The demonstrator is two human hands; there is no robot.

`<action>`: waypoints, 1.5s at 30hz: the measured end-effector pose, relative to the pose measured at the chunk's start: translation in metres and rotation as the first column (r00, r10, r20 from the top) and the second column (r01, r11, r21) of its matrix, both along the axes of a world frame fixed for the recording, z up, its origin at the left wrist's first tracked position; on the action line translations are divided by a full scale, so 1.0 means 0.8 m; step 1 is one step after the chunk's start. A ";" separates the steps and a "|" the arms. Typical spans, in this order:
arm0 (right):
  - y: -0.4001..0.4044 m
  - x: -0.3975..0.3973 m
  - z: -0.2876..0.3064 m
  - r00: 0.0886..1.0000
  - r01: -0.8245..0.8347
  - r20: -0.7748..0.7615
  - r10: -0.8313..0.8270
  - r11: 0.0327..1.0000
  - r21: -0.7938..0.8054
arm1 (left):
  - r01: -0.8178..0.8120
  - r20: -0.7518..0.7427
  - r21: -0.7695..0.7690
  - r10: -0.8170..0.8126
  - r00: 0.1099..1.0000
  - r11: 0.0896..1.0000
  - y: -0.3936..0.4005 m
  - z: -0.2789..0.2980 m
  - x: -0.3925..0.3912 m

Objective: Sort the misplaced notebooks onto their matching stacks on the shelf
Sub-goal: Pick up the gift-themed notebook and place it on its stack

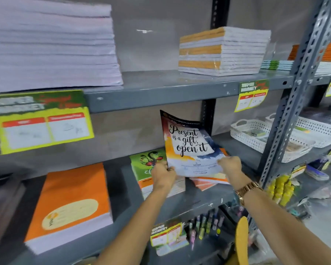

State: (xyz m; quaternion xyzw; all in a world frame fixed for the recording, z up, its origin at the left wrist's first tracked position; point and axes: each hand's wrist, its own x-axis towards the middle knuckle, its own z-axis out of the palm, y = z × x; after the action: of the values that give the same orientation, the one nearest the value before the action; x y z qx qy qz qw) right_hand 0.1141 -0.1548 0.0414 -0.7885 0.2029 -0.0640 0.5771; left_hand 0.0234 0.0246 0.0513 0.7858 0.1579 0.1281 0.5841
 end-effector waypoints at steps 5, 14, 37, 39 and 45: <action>0.103 -0.046 0.014 0.995 -0.101 0.038 0.098 0.988 0.115 | -0.178 -0.012 -0.013 0.178 0.984 0.984 0.092 0.020 -0.066; 0.287 -0.146 0.023 0.957 -0.286 0.005 0.291 0.937 0.200 | -0.401 -0.057 -0.051 0.398 0.915 0.915 0.255 0.010 -0.186; 0.617 -0.364 -0.005 0.661 -0.633 -0.077 0.746 0.610 0.476 | -0.746 -0.063 0.326 0.800 0.596 0.581 0.571 -0.016 -0.416; 0.617 -0.368 -0.016 0.646 -0.686 -0.075 0.760 0.620 0.380 | -0.746 -0.057 0.359 0.811 0.582 0.561 0.576 -0.024 -0.420; 0.606 -0.372 -0.012 0.606 -0.792 -0.080 0.791 0.590 -0.157 | -0.588 -0.059 0.703 0.856 0.513 0.401 0.561 -0.028 -0.418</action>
State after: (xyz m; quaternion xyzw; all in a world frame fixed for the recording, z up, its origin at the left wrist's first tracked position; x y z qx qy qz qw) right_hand -0.1836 0.3304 0.0321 -0.8444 -0.1742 0.1817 0.4729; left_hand -0.3111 0.4731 0.0288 0.7786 0.5608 0.2481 0.1331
